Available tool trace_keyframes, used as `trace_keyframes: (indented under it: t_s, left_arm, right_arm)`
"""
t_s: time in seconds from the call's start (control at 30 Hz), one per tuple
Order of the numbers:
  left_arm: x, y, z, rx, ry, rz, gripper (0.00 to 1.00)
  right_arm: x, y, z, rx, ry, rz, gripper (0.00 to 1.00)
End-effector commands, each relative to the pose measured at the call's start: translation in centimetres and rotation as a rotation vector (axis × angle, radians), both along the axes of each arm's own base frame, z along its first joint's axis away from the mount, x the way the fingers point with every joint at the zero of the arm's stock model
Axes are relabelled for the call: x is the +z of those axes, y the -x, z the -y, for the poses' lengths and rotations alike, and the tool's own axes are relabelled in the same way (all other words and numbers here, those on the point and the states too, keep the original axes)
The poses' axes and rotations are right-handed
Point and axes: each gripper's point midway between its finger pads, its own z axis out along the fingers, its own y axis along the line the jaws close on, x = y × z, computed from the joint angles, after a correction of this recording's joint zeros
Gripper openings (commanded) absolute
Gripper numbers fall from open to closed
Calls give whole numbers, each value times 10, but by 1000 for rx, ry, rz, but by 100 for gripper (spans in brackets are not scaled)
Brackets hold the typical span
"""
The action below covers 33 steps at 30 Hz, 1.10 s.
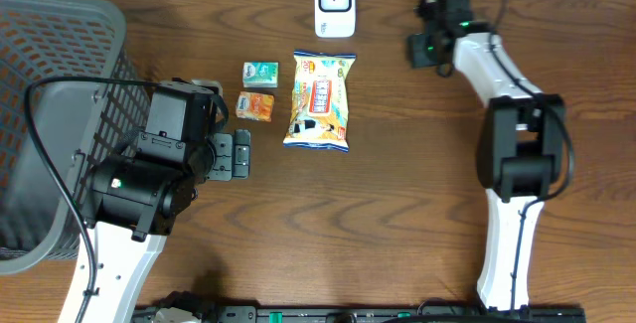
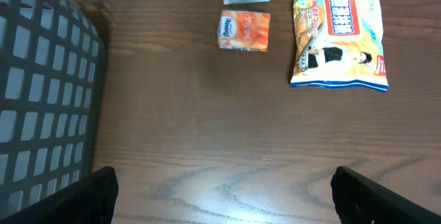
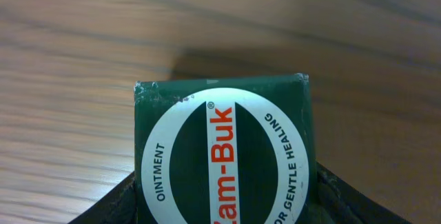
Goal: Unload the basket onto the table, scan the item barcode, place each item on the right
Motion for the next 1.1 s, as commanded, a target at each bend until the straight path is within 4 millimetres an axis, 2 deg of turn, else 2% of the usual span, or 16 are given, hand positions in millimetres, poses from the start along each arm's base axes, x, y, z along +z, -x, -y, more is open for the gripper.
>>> trace_keyframes:
  t_s: [0.0, 0.17, 0.33, 0.57, 0.63, 0.73, 0.77, 0.8, 0.83, 0.87, 1.07]
  left_arm:
    - [3, -1, -1, 2, -4, 5, 98]
    - [3, -1, -1, 2, -4, 5, 98]
    - [3, -1, -1, 2, -4, 5, 98]
    - [3, -1, -1, 2, -4, 5, 98]
    - [3, -1, -1, 2, -4, 5, 98]
    - [3, -1, -1, 2, -4, 5, 98]
    - [3, -1, -1, 2, -4, 5, 98]
    - [3, -1, -1, 2, -4, 5, 98]
    - [3, -1, -1, 2, -4, 5, 98]
    - [3, -1, -1, 2, -4, 5, 98]
    - [3, -1, -1, 2, -4, 5, 98]
  right_arm:
    - [29, 3, 57, -198, 27, 25, 59]
    - [19, 33, 134, -411, 52, -72, 59]
    - [14, 74, 223, -669, 73, -143, 58]
    - [13, 125, 323, -894, 46, -158, 63]
    - [13, 136, 342, -920, 32, -154, 66]
    - [12, 149, 362, -918, 23, -156, 66]
    - [13, 153, 368, -922, 28, -156, 70]
    - [13, 156, 374, -927, 31, -154, 74]
    - [13, 159, 378, -931, 32, -152, 84]
    - [13, 161, 382, -939, 32, -150, 99]
    - [21, 161, 386, -896, 61, -142, 99]
